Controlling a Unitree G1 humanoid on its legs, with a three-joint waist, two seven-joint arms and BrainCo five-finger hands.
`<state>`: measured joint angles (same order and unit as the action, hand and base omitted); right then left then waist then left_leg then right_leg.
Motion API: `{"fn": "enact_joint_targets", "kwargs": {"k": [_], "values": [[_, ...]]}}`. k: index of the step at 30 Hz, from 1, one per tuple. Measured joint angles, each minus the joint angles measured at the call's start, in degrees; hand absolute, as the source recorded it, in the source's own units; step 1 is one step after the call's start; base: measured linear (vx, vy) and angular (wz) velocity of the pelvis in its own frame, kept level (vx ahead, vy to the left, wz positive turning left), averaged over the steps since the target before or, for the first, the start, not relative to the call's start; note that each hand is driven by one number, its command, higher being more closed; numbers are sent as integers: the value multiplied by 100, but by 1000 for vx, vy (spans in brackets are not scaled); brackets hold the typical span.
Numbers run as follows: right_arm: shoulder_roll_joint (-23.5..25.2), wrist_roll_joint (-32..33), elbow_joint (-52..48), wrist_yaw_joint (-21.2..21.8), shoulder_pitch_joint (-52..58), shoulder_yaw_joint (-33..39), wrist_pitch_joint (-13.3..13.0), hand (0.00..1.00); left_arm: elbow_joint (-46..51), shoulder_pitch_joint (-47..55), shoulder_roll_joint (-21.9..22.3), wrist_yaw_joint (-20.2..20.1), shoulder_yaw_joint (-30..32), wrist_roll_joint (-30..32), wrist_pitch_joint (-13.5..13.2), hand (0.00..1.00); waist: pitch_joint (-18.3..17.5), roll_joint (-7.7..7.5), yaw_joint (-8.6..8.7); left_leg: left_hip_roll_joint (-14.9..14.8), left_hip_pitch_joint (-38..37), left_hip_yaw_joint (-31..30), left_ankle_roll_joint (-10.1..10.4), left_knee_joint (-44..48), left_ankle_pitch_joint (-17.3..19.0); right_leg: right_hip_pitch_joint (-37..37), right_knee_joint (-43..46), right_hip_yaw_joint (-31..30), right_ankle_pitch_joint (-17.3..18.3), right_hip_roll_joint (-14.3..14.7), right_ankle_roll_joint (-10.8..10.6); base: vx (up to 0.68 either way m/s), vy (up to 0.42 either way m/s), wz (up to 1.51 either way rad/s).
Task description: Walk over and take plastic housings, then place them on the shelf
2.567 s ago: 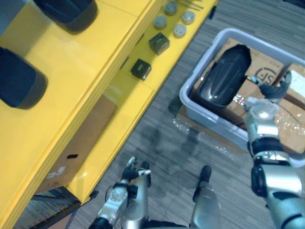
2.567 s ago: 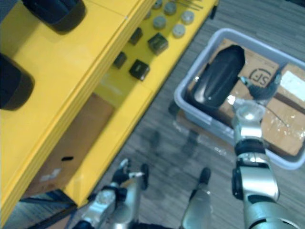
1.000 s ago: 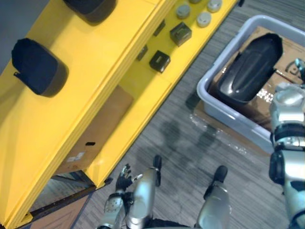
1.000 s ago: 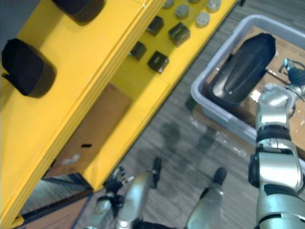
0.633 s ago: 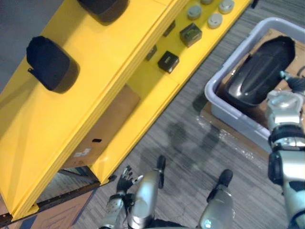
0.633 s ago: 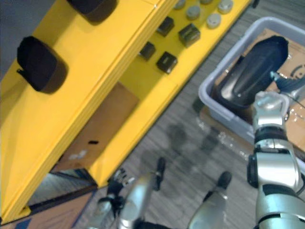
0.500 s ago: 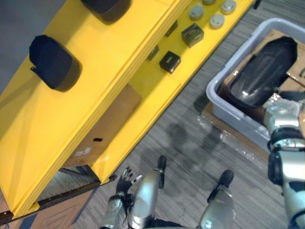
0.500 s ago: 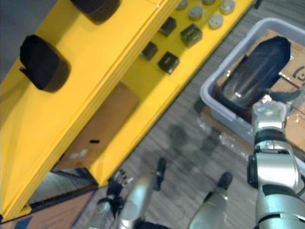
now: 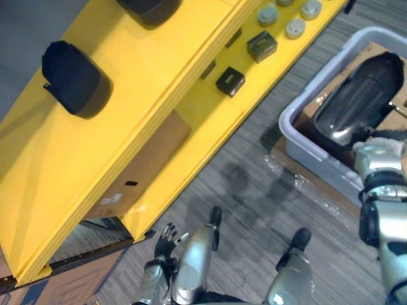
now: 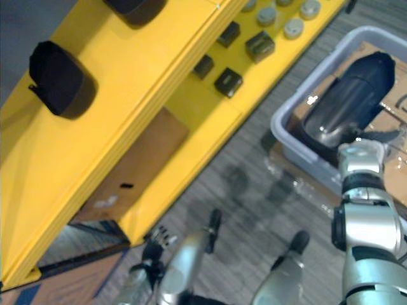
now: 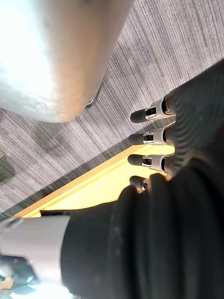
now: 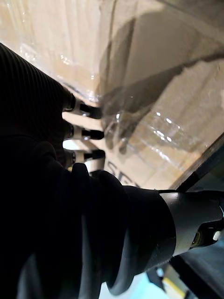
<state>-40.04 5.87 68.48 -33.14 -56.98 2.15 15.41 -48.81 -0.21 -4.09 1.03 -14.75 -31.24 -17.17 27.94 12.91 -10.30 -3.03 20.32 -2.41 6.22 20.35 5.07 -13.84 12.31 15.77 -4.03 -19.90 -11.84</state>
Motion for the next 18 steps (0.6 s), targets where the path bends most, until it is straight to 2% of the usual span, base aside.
{"fn": "enact_joint_targets", "kwargs": {"k": [2, 7, 9, 12, 15, 18], "values": [[-72, -84, 3, 151, 1, -6, 50, 100, 0, 0, -2, 1, 0, 0, 7, 0, 0, 0, 0, -3, -6, 2, 2, -9, -1, 1, 3, 0, 1, 0, 0, 0, 0, 0], [-325, -798, 63, 563, 25, -72, 224, 100, -14, -5, -4, 4, -3, 2, 6, 0, 0, 0, 9, -13, -36, 4, 20, -80, -44, -9, -1, 0, 0, 6, 1, 0, 0, 0], [-347, -1518, 101, 719, 25, -280, 384, 100, -24, -5, -4, 4, -20, 13, -55, 0, 0, 0, 15, -36, -42, 3, 38, -102, -74, -18, -7, 3, 0, 29, 6, 0, 0, 0], [-373, -2267, 144, 961, -55, -459, 630, 100, 146, -5, -54, 16, -241, 3, -170, 0, 0, -1, 11, -40, -80, 2, 45, -175, -93, -1, -26, 8, -2, 34, 10, 0, 0, 0], [-390, -2843, 227, 1163, -84, -676, 749, 100, 699, 119, -169, 52, -479, -171, -153, 0, 0, -1, 38, -42, -136, -3, 45, -189, -93, 90, -62, 46, -3, 36, 11, 6, 4, 3], [-392, -3266, 243, 1325, -91, -689, 745, 100, 1823, 289, -157, -21, -751, -652, -151, 0, 4, -7, 79, -44, -160, -70, 46, -177, -93, 205, -98, 144, -4, 46, 13, 2, 12, 11]]}}
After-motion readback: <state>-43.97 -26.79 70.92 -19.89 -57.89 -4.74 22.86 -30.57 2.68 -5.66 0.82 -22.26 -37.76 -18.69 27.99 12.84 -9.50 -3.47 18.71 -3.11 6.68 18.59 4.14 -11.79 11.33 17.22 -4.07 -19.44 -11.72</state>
